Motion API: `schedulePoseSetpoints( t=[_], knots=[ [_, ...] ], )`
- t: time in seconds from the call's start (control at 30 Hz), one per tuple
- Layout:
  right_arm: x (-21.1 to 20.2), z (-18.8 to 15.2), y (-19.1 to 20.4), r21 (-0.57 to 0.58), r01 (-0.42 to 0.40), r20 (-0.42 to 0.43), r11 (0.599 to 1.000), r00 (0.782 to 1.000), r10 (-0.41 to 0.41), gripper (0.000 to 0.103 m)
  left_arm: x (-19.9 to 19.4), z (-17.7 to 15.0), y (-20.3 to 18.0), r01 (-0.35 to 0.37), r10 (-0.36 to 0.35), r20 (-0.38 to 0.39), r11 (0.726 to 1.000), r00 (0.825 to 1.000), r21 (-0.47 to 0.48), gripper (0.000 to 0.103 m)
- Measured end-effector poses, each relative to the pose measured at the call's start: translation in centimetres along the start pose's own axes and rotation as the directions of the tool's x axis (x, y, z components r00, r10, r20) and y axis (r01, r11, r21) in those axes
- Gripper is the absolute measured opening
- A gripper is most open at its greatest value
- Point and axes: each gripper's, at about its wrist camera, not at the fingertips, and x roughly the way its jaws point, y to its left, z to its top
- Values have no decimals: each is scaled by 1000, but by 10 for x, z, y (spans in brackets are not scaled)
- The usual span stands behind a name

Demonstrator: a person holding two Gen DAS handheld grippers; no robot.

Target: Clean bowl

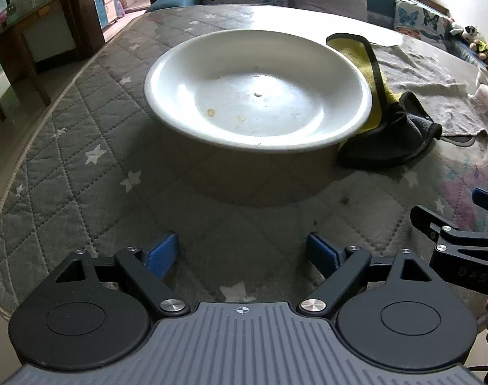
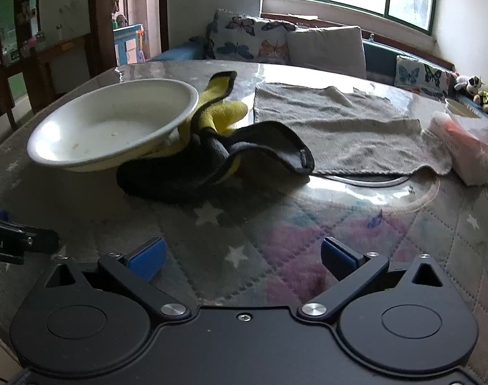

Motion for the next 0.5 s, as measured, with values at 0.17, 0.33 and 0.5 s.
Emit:
schedulePoseSetpoints(
  t=[0.17,0.33,0.5],
  knots=[
    [2,0,-1,7,-2,-15,1000,1000,2,103,1,1,0,-6,6,-13,1000,1000,-6,91],
    [2,2,-2,17,-7,-28,1000,1000,7,103,2,3,0,-10,10,-28,1000,1000,-9,93],
    [3,4,-3,20,-7,-37,1000,999,7,103,3,3,0,-8,8,-35,1000,999,-6,95]
  ],
)
